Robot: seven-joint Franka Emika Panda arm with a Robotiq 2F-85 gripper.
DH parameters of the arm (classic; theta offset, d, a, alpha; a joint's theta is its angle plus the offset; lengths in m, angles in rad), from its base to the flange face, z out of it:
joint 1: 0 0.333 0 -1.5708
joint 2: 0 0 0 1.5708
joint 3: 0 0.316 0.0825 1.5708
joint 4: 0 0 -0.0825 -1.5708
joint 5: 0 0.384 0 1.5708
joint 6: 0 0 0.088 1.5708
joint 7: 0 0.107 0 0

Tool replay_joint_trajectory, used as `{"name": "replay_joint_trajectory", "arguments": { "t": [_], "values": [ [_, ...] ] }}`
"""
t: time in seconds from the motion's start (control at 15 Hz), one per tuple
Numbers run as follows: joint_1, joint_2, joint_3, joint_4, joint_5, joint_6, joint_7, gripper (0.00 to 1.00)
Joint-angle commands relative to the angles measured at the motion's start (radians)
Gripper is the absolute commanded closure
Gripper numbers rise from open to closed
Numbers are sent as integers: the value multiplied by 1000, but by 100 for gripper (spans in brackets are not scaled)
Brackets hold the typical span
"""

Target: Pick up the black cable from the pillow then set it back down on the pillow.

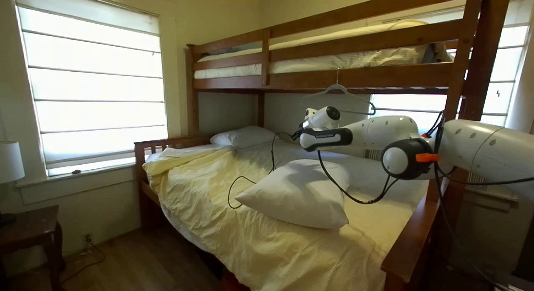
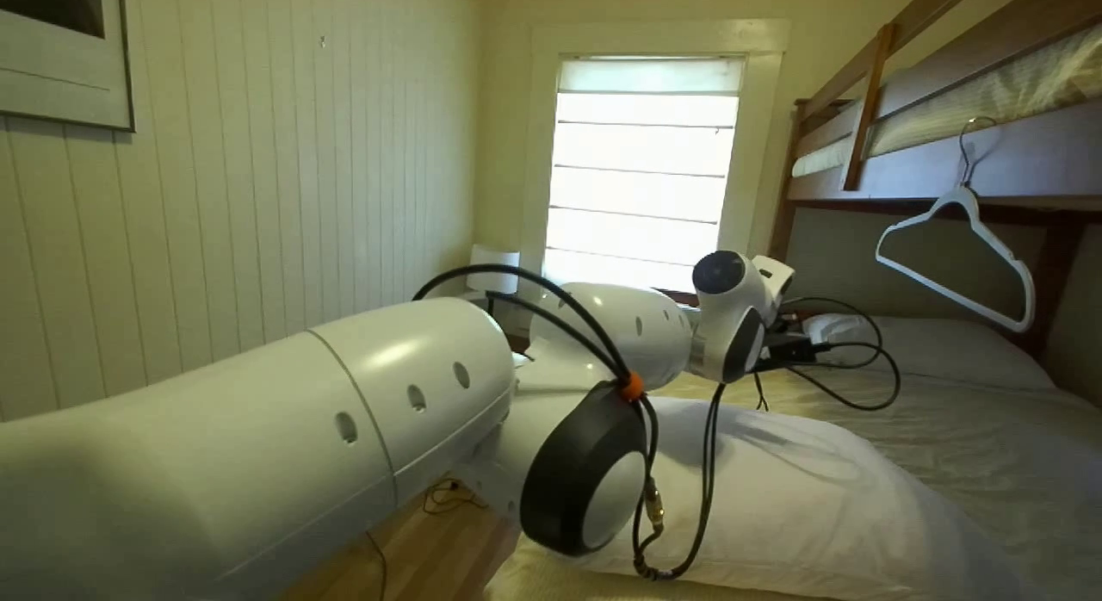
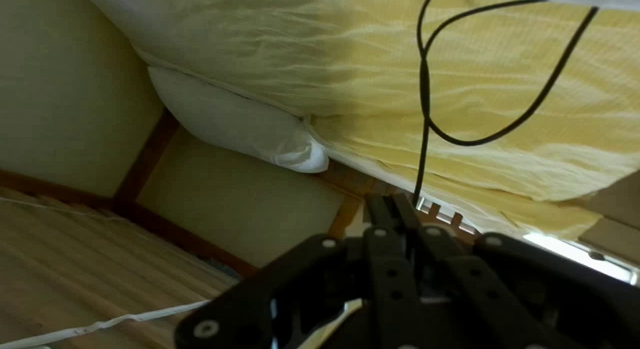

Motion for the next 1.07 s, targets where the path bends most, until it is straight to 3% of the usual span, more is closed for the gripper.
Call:
{"name": "replay_joint_trajectory", "arguments": {
  "t": [0.0, 0.13, 0.4, 0.47, 0.73, 0.87, 0.93, 1.0],
  "values": [
    [25, -10, 55, 3, 28, -43, 44, 98],
    [19, -1, 55, 0, 9, -14, 10, 94],
    [12, -1, 54, 0, 9, -14, 9, 94],
    [11, -1, 54, 0, 9, -14, 9, 98],
    [-6, -33, 258, -80, 34, -172, -300, 98],
    [-19, -60, 327, -101, 24, -237, -420, 98],
    [16, -2, 282, 37, 72, -340, -482, 98],
    [28, -3, 240, 60, 67, -387, -489, 98]
  ]
}}
